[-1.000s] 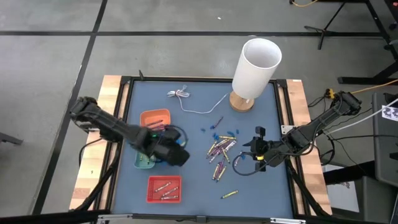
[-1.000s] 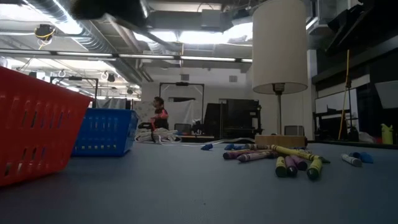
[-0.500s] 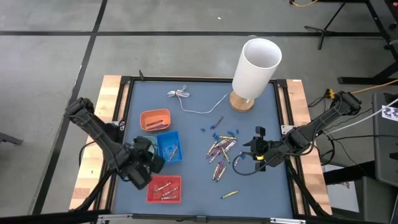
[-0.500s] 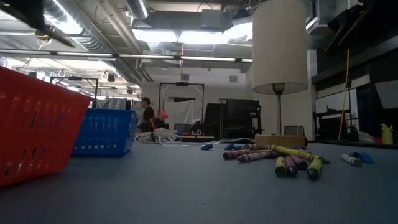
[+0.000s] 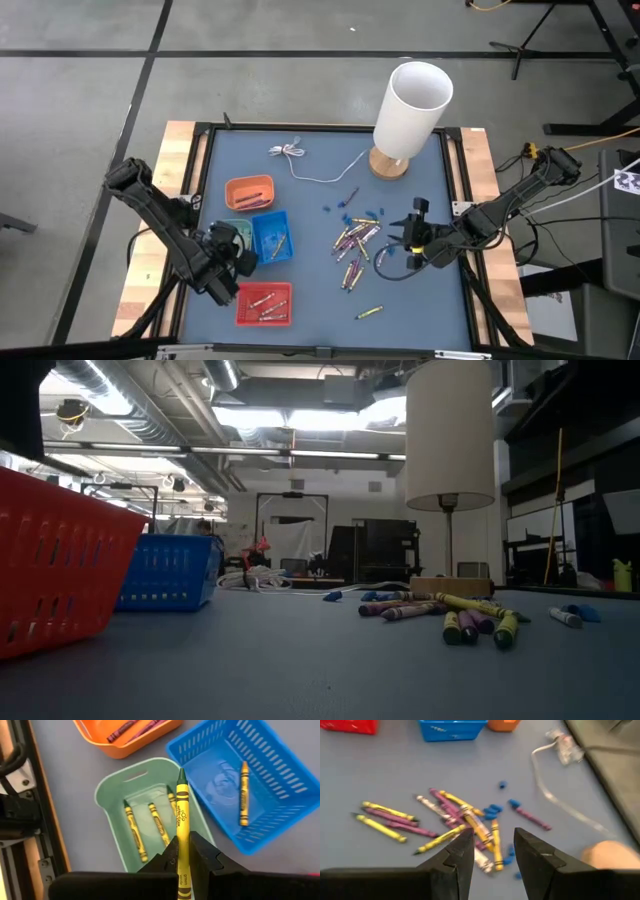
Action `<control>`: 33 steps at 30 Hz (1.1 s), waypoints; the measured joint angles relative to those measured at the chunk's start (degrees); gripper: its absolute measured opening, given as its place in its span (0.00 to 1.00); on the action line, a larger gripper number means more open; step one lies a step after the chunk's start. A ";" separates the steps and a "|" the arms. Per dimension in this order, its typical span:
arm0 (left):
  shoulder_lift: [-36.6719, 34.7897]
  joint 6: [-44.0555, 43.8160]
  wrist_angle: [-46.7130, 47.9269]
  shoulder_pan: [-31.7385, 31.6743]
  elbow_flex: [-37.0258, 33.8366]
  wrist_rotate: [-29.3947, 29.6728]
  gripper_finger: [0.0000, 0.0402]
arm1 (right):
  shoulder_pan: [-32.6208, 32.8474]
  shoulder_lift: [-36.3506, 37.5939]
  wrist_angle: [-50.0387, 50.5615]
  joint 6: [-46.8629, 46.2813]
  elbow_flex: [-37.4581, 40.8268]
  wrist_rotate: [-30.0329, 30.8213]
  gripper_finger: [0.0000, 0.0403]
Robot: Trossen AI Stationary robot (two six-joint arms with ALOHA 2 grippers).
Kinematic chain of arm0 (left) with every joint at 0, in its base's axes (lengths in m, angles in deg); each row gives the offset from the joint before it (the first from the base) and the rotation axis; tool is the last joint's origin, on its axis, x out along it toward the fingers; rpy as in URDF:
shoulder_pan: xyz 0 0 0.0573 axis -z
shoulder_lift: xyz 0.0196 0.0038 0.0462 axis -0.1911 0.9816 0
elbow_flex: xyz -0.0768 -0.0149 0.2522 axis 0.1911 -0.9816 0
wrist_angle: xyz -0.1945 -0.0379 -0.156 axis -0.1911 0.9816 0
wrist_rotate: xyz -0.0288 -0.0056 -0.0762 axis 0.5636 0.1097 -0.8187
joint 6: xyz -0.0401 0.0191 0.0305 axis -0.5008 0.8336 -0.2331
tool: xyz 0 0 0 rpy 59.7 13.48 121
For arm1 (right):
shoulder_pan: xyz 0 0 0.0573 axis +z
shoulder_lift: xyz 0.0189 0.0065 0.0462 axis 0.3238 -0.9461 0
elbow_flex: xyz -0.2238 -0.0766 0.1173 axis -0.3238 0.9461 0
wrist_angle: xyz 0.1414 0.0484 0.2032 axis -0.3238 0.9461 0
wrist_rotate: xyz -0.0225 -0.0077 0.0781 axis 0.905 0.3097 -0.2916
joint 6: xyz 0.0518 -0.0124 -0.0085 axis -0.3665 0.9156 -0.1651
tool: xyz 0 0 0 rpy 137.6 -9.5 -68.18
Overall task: Sort crayons
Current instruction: Put the green crayon into the blue green bin, then put the violet crayon into the orange bin
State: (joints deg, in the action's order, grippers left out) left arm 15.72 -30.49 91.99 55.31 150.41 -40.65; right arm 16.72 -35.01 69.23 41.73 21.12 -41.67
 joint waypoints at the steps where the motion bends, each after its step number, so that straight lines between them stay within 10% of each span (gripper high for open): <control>1: 0.00 0.00 -0.04 0.00 -0.45 -0.02 0.01 | 0.00 0.00 0.00 1.28 0.00 1.00 0.34; 14: 0.00 0.17 -0.06 0.00 -2.79 -3.81 0.02 | -13.41 0.00 -0.07 12.88 0.00 -1.18 0.34; 33: 0.00 1.69 -0.65 -0.02 -2.81 -3.48 0.20 | -39.09 -11.82 -20.79 44.29 0.00 -27.76 0.34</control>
State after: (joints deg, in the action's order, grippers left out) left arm 15.72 -28.80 91.34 55.29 147.60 -44.12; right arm -22.37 -46.83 48.44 86.02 21.12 -69.43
